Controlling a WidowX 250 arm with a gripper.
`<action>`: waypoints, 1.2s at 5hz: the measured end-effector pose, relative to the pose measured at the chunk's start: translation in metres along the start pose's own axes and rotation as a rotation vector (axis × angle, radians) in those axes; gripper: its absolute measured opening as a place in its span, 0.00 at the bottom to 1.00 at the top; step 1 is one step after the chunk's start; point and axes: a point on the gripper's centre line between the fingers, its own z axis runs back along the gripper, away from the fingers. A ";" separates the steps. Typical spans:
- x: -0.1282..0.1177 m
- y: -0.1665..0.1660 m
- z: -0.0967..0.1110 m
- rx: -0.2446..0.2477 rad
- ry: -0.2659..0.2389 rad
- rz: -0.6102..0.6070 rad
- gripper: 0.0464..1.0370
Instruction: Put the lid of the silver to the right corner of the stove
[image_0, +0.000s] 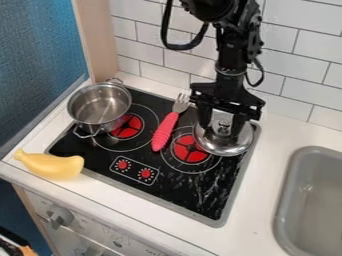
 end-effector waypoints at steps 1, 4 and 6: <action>0.004 -0.002 0.016 -0.015 -0.017 -0.016 0.97; -0.004 0.063 0.071 0.049 -0.023 0.103 0.96; -0.046 0.115 0.105 -0.005 -0.067 0.254 0.96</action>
